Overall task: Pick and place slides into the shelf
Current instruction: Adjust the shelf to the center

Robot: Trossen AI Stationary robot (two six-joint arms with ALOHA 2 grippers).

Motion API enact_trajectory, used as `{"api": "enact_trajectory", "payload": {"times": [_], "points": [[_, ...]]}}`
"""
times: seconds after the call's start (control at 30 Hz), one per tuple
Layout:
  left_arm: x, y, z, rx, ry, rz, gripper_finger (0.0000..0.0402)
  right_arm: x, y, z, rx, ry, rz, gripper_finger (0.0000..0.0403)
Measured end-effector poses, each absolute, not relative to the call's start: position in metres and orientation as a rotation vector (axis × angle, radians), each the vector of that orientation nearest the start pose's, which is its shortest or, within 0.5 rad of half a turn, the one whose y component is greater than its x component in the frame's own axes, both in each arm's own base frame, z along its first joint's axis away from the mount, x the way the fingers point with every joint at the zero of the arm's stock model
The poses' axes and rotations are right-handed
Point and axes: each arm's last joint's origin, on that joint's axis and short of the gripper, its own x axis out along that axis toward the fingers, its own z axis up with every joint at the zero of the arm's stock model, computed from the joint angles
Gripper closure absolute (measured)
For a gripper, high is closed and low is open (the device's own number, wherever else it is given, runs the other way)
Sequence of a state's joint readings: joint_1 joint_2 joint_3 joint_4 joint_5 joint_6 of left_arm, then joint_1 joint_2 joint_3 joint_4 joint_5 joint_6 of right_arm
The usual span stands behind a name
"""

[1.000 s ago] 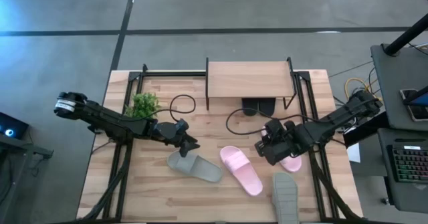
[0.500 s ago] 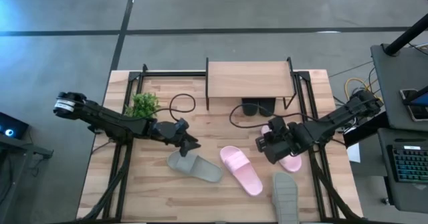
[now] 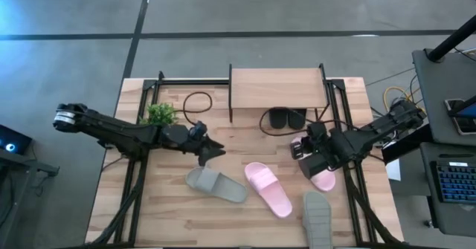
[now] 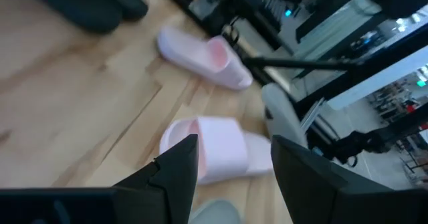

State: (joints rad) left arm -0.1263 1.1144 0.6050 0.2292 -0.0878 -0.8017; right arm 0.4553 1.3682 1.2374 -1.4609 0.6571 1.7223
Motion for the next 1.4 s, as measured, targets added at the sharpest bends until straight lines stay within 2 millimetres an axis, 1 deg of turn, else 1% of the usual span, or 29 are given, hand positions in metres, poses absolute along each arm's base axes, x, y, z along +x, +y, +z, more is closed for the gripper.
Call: {"api": "enact_trajectory", "payload": {"times": [0.13,0.23,0.33,0.43,0.53,0.7,0.93,1.07,1.2,1.27,1.4], "points": [[0.234,-0.026,0.260,-0.742,0.225,0.063,0.0228,0.196,0.075,0.310,0.585,0.768,-1.148,0.0329],[0.232,-0.026,0.265,-0.742,0.202,0.067,0.0228,0.196,0.070,0.315,0.602,0.768,-1.155,0.0339],[0.231,-0.025,0.266,-0.742,0.194,0.069,0.0228,0.196,0.059,0.323,0.612,0.786,-1.152,0.0358],[0.232,-0.025,0.265,-0.741,0.197,0.070,0.0228,0.195,0.044,0.330,0.586,0.771,-1.168,0.0387],[0.233,-0.026,0.262,-0.739,0.212,0.076,0.0228,0.190,0.024,0.336,0.574,0.739,-1.214,0.0393],[0.235,-0.026,0.260,-0.741,0.220,0.080,0.0228,0.178,-0.019,0.343,0.598,0.716,-1.360,0.0394],[0.235,-0.026,0.259,-0.742,0.225,0.078,0.0228,0.160,-0.078,0.344,0.565,0.787,-1.584,0.0394],[0.235,-0.026,0.258,-0.742,0.232,0.080,0.0228,0.147,-0.105,0.342,0.591,0.840,-1.702,0.0394],[0.234,-0.026,0.255,-0.737,0.264,0.093,0.0228,0.138,-0.129,0.333,0.663,0.994,-1.694,0.0394],[0.233,-0.026,0.252,-0.733,0.286,0.102,0.0228,0.137,-0.138,0.329,0.666,1.053,-1.694,0.0394],[0.233,-0.026,0.249,-0.729,0.294,0.107,0.0228,0.135,-0.157,0.322,0.669,1.084,-1.724,0.0394]]}}
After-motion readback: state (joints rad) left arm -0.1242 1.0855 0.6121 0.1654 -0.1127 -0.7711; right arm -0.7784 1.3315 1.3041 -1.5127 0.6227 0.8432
